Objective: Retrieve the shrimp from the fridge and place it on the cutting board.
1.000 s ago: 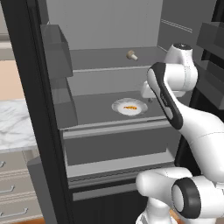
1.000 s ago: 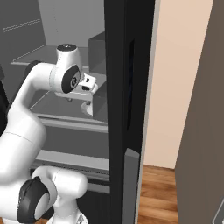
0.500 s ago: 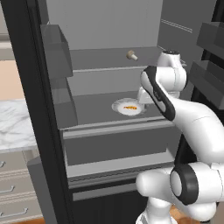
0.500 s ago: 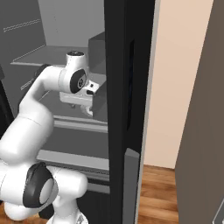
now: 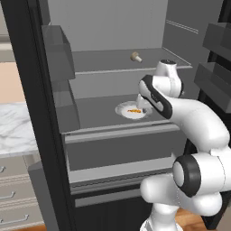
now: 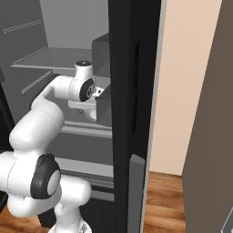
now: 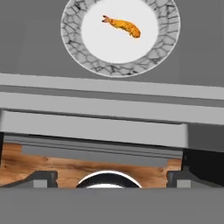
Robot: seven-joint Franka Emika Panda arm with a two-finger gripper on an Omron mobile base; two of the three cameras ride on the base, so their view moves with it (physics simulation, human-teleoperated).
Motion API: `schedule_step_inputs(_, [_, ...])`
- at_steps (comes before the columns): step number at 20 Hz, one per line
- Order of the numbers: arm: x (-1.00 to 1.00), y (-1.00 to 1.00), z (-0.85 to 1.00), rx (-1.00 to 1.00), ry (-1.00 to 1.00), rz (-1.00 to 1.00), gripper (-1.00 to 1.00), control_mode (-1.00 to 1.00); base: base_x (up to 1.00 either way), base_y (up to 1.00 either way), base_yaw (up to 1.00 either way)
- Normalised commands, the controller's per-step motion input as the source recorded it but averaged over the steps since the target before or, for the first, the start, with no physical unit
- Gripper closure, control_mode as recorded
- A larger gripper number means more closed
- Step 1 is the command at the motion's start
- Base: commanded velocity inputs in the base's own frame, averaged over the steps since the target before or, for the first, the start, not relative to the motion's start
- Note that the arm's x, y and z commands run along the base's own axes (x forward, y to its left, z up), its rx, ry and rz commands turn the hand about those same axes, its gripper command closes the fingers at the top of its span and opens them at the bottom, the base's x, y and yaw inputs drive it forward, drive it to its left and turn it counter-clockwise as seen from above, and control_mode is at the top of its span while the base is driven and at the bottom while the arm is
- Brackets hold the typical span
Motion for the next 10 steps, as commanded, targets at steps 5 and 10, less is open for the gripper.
schedule_step_inputs(5, [0.47,0.00,-0.09,0.00,-0.19,0.15,-1.00,-1.00,0.00,0.00,0.00])
schedule_step_inputs(10, [0.42,0.00,-0.37,0.00,-0.25,0.22,-1.00,-1.00,0.00,0.00,0.00])
